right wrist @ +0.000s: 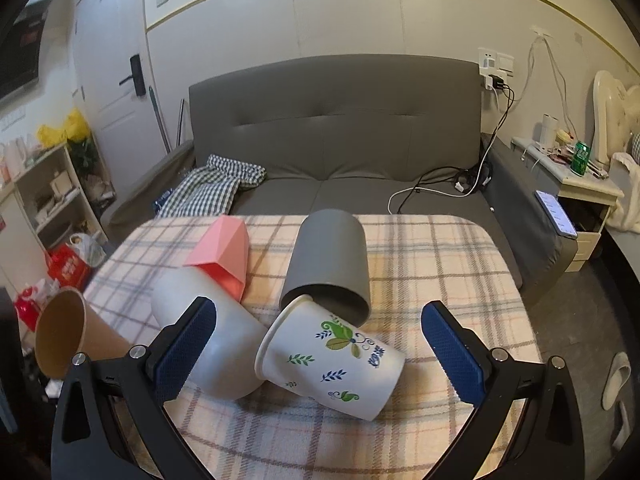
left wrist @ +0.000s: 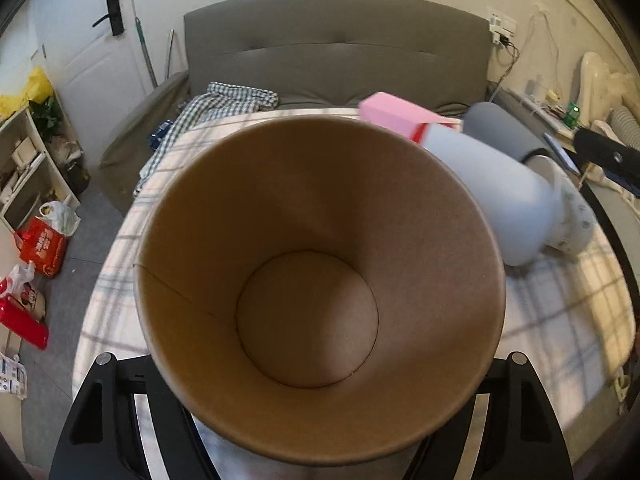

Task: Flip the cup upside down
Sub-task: 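Lift the kraft cup off the table and turn it with the left gripper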

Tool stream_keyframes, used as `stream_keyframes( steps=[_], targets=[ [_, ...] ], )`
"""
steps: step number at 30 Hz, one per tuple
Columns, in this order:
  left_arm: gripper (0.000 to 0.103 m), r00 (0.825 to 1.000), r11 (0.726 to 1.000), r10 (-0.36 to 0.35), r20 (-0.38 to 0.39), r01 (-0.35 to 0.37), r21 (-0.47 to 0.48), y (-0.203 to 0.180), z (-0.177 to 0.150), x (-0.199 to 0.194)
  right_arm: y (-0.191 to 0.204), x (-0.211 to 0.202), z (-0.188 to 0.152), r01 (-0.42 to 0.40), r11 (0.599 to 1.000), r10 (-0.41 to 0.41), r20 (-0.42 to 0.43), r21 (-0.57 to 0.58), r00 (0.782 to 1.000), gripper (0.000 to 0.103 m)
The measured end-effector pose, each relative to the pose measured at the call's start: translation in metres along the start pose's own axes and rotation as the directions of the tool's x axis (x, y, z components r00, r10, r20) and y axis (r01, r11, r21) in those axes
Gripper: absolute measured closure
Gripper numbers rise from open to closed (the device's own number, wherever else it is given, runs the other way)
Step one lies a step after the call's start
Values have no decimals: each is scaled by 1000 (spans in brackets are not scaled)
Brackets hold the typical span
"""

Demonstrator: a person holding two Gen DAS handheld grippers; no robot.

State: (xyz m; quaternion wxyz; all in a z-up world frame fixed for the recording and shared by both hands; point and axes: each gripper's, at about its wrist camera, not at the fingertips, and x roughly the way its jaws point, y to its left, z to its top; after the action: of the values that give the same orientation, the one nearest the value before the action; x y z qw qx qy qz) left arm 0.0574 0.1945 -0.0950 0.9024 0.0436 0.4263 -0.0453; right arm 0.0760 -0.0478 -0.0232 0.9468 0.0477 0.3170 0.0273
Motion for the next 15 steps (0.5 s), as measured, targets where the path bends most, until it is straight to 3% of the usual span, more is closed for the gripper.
stream_keyframes(
  steps=[5, 15],
  targets=[
    [24, 1000, 1000, -8, 7, 8, 29, -17, 1, -18, -5, -13, 3, -9, 1000, 8, 9, 25, 1000, 0],
    [24, 996, 998, -13, -84, 18, 53, -25, -11, -36, -14, -36, 4, 1, 998, -3, 23, 58, 1000, 0]
  ],
)
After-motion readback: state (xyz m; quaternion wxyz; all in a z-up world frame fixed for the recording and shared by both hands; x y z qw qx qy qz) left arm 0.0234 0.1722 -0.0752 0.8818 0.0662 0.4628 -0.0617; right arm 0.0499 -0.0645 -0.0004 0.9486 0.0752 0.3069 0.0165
